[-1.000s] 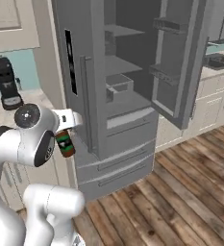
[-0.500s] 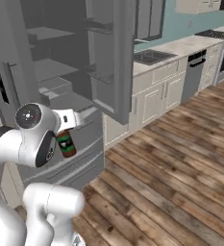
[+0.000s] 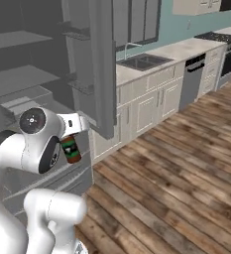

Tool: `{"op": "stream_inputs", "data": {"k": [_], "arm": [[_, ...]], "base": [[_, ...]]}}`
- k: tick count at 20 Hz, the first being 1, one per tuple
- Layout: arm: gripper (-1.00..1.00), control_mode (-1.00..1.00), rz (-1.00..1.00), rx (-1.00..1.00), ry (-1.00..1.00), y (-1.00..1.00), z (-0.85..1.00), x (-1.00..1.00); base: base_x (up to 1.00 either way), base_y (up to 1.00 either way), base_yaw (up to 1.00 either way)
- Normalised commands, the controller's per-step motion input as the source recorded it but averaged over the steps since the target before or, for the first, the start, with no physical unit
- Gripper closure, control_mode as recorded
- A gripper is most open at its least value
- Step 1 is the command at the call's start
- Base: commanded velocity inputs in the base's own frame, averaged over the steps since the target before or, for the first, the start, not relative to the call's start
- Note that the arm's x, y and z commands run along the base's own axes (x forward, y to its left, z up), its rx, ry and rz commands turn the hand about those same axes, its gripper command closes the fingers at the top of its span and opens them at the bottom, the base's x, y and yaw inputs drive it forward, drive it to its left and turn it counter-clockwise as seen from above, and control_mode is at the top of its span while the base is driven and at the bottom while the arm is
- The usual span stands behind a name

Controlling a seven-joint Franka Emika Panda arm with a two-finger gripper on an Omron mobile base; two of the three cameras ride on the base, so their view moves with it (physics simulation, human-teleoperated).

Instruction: Place the beer on the top shelf of the fridge to keep it out of children's reach, and place the mango and sweet potato on lower shelves for easy access.

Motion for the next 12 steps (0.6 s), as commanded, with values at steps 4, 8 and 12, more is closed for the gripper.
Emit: {"op": "stream_inputs", "data": {"k": [4, 8, 12], "arm": [[1.0, 1.0, 0.0, 0.0, 0.0, 0.0, 0.0, 0.0], [1.0, 1.0, 0.0, 0.0, 0.0, 0.0, 0.0, 0.0], [1.0, 1.0, 0.0, 0.0, 0.0, 0.0, 0.0, 0.0]], "base": [[0.68, -0.18, 0.37], [0.77, -0.01, 0.45], [0.75, 0.0, 0.48]]}}
